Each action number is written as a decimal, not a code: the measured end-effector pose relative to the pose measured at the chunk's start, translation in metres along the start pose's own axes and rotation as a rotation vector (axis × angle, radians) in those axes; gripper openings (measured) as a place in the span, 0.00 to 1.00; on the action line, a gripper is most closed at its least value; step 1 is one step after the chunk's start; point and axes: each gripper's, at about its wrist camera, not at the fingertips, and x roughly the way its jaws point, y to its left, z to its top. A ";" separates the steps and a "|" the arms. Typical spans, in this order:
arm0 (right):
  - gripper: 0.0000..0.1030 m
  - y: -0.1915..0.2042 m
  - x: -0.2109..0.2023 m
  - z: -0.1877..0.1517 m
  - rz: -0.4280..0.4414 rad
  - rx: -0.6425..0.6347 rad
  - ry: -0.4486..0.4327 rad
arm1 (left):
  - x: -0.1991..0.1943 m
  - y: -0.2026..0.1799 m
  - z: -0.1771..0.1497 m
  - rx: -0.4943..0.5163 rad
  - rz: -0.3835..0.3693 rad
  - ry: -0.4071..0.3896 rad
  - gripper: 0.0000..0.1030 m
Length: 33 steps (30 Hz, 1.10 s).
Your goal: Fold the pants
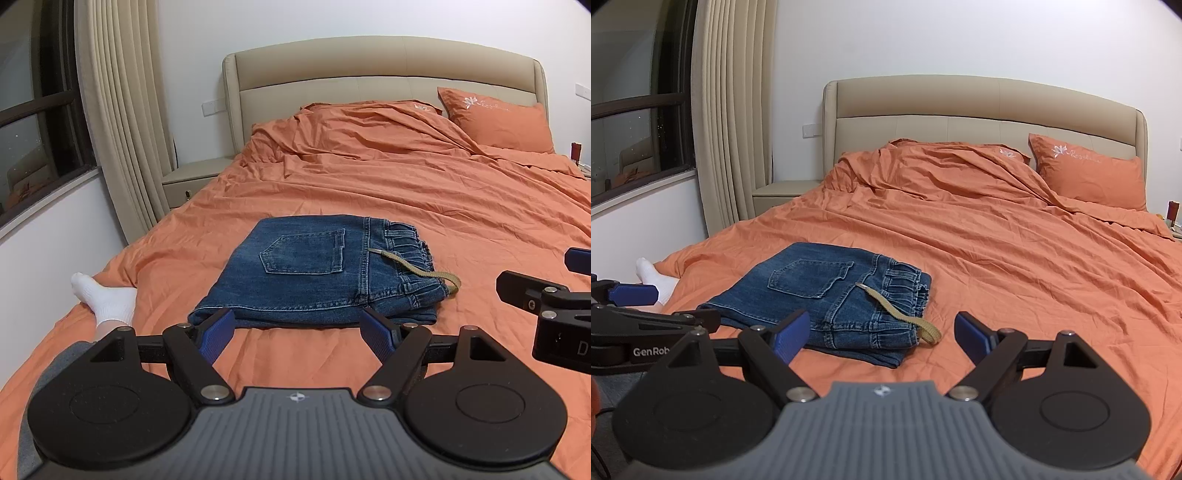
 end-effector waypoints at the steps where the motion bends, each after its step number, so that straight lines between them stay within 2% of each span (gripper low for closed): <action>1: 0.79 0.000 0.000 0.000 0.001 0.001 0.000 | 0.000 0.000 0.000 0.000 0.000 0.001 0.88; 33: 0.79 0.000 -0.003 0.001 0.001 0.015 -0.001 | 0.000 -0.004 -0.001 0.010 -0.010 0.000 0.88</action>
